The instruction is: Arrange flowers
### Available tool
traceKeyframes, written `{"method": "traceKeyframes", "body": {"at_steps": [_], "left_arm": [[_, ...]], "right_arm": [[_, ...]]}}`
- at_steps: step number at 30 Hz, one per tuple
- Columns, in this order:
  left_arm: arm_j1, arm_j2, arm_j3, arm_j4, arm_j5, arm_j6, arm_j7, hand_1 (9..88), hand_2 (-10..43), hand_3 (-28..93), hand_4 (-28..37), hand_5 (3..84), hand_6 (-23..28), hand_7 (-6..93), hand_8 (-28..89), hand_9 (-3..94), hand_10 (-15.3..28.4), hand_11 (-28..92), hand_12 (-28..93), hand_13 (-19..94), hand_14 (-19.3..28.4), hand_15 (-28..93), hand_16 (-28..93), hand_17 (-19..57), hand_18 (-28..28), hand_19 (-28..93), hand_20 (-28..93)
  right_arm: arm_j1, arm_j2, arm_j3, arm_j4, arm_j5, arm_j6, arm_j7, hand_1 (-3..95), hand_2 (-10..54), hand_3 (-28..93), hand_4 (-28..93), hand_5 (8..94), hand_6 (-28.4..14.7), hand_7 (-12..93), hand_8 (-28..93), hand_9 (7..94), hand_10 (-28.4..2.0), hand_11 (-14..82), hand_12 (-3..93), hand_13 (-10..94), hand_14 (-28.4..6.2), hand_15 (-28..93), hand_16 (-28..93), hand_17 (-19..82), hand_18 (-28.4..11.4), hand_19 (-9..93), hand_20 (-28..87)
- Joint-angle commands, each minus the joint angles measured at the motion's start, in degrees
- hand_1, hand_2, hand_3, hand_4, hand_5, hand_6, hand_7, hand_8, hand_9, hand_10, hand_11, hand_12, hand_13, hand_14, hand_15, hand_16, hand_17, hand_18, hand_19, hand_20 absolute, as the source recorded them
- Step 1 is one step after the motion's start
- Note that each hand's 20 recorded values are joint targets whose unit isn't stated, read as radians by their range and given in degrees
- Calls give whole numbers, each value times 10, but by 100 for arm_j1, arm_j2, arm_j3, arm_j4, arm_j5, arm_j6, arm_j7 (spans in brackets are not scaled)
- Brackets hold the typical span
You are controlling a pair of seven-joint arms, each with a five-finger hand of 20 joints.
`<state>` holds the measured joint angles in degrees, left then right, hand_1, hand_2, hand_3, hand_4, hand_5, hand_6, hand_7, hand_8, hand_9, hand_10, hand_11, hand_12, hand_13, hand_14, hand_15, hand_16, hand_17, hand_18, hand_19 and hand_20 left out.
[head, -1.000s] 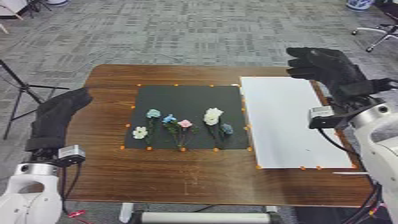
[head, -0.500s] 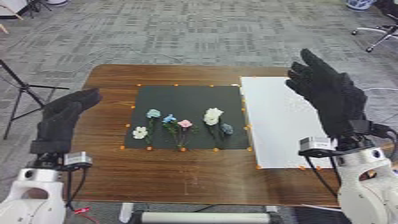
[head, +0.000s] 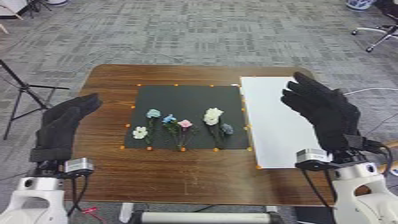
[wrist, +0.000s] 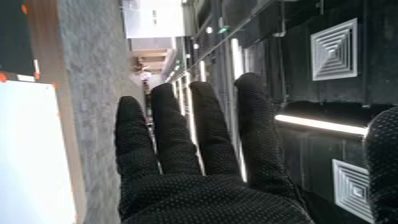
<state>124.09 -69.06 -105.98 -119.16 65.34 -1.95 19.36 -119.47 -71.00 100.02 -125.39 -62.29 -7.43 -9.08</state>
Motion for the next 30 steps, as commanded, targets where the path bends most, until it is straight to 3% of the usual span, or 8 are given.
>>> {"method": "traceKeyframes", "body": {"at_steps": [1,4,10,16,19,22,26,30], "left_arm": [[127,-49,268,-191,-287,959,345,263,53,697,-277,556,8,169,-86,520,148,223,123,388,180,227,22,44,140,171,201],[115,-50,318,-214,-392,1104,383,262,67,697,-281,567,8,178,-87,535,150,229,122,402,183,243,18,50,141,181,205],[138,-69,285,-237,-357,999,338,258,70,698,-282,568,9,183,-90,539,151,234,121,405,185,257,7,51,141,186,205],[121,-84,339,-210,-423,1021,288,255,66,701,-283,567,11,182,-90,538,151,235,121,403,185,260,3,50,141,188,204],[123,-69,292,-220,-375,967,245,255,65,700,-283,566,11,182,-90,538,151,235,120,402,186,260,2,50,141,188,204],[160,-79,244,-242,-402,988,220,255,64,699,-283,565,12,182,-89,537,151,236,121,402,186,261,2,46,143,189,204],[117,-43,270,-247,-544,1077,192,255,61,702,-283,565,12,183,-90,537,151,237,121,407,188,274,3,34,147,188,201],[106,-44,237,-235,-463,1005,175,254,59,702,-283,564,11,184,-91,575,155,269,128,406,187,277,0,23,144,168,188]], "right_arm": [[-81,-6,-88,-49,51,221,-74,52,39,714,-159,468,-13,75,-65,425,-146,49,120,308,-166,77,189,160,-186,100,241],[-62,-33,-145,-37,33,277,-77,58,40,715,-158,476,-14,78,-64,435,-147,52,122,321,-168,85,191,161,-187,108,245],[6,-20,-234,-3,-2,205,-49,64,41,717,-156,488,-16,82,-65,445,-148,53,125,338,-172,95,194,163,-187,118,250],[-62,-50,-204,-48,5,291,-43,68,41,720,-155,492,-16,84,-65,455,-148,56,130,350,-174,102,197,164,-187,120,251],[-21,-42,-241,-20,59,271,-44,70,41,719,-155,493,-15,85,-65,461,-149,58,134,355,-174,106,201,165,-186,123,253],[-45,-60,-236,-22,-63,154,-28,72,42,719,-155,495,-16,86,-65,464,-149,59,137,358,-173,107,204,172,-185,136,262],[-7,-75,-282,-6,-49,163,-32,73,41,720,-154,497,-17,86,-66,466,-149,56,136,361,-171,104,202,176,-182,138,264],[1,-18,-289,4,-23,146,-17,74,40,721,-154,500,-17,86,-66,465,-148,56,135,358,-157,100,194,178,-179,123,257]]}}
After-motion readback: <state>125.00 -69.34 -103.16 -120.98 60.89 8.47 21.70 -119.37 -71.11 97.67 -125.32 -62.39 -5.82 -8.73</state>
